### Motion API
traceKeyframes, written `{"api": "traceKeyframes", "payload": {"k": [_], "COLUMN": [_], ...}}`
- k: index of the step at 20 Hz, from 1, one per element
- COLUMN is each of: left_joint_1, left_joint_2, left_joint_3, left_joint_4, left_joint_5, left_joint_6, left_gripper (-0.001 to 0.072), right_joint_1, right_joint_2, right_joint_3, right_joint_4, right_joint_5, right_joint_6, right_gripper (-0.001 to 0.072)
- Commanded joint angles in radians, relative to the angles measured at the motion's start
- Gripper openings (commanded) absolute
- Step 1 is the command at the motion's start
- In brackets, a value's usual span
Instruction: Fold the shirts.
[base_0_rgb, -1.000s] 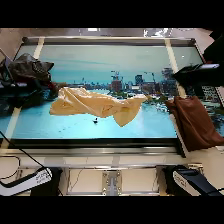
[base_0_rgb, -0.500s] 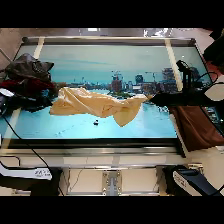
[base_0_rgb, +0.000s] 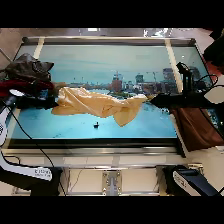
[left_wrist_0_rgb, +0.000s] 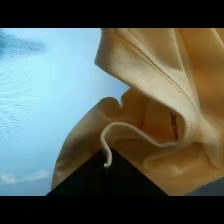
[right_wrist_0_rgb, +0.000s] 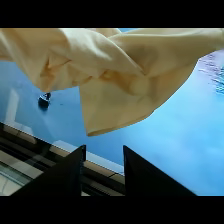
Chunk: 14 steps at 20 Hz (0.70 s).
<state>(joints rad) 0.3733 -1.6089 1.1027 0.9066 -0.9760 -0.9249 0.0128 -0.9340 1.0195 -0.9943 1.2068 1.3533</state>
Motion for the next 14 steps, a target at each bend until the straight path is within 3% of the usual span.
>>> {"api": "traceKeyframes", "payload": {"k": [1, 3, 5, 7, 9, 12, 14], "left_joint_1": [-0.018, -0.013, -0.01, -0.01, -0.01, -0.01, -0.01], "left_joint_2": [0.0, 0.008, 0.023, 0.042, 0.061, 0.076, 0.079], "left_joint_3": [0.002, 0.002, 0.002, 0.003, 0.004, 0.005, 0.005], "left_joint_4": [-0.022, -0.022, -0.022, -0.022, -0.023, -0.022, -0.022], "left_joint_5": [-0.018, -0.038, -0.055, -0.059, -0.058, -0.068, -0.077], "left_joint_6": [0.005, -0.014, -0.014, -0.018, -0.018, -0.061, -0.063], "left_gripper": [0.0018, 0.0017, 0.0018, 0.0018, 0.0017, 0.0017, 0.0017], "right_joint_1": [0.001, 0.001, 0.009, 0.066, 0.197, 0.425, 0.501], "right_joint_2": [0.001, 0.0, -0.022, -0.079, -0.152, -0.264, -0.317], "right_joint_3": [-0.074, -0.254, -0.455, -0.579, -0.632, -0.639, -0.628], "right_joint_4": [0.006, 0.085, 0.286, 0.489, 0.66, 0.91, 1.107], "right_joint_5": [-0.026, -0.182, -0.374, -0.428, -0.465, -0.727, -0.806], "right_joint_6": [0.031, 0.082, 0.126, 0.055, -0.022, -0.03, -0.113], "right_gripper": [0.0271, 0.0272, 0.0274, 0.0284, 0.0356, 0.0391, 0.0391]}}
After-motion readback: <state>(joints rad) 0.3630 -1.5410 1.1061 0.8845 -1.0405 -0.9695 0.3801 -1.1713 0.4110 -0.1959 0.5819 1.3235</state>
